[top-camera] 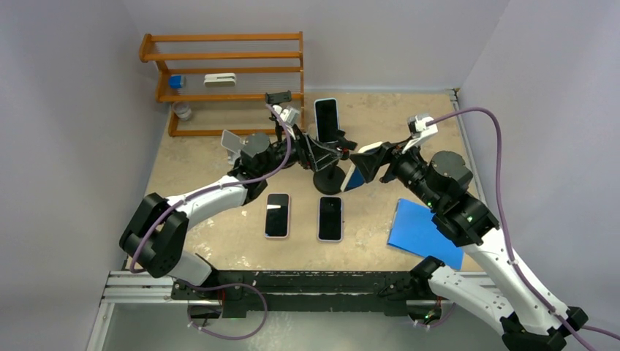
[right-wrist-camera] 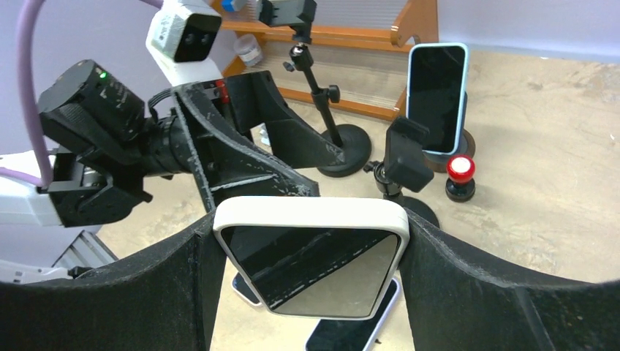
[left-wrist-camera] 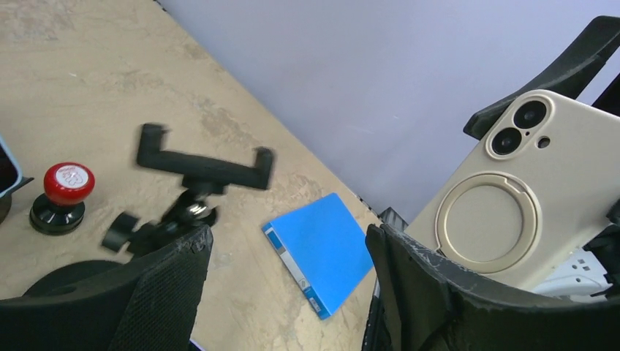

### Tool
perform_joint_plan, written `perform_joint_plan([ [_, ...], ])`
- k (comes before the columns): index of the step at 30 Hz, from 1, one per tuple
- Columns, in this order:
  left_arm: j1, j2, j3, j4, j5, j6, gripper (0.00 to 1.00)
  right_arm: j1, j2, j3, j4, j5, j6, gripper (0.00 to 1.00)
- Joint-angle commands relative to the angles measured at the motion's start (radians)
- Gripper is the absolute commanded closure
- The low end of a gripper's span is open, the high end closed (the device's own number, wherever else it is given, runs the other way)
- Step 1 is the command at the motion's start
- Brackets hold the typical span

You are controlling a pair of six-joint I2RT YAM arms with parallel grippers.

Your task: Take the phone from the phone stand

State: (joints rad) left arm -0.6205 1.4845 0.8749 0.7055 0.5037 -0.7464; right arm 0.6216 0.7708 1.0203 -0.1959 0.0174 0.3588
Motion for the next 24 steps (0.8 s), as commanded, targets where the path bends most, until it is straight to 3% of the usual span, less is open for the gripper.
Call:
perform_joint_plan([
  [1, 0.011, -0.051, -0.05, 0.079, -0.052, 0.052, 0.2, -0.001, -0.019, -0.013, 0.144, 0.037, 0.013, 1.0],
  [11, 0.016, -0.087, -0.075, 0.007, -0.048, 0.072, 0.15, -0.001, -0.011, -0.037, 0.142, 0.068, 0.012, 1.0],
  [17, 0.016, -0.186, -0.063, -0.085, -0.023, 0.122, 0.14, -0.002, -0.045, -0.037, 0.096, 0.091, -0.009, 1.0],
  [24, 0.016, -0.33, -0.053, -0.201, 0.101, 0.223, 0.1, -0.001, -0.008, 0.027, 0.103, 0.01, 0.01, 1.0],
])
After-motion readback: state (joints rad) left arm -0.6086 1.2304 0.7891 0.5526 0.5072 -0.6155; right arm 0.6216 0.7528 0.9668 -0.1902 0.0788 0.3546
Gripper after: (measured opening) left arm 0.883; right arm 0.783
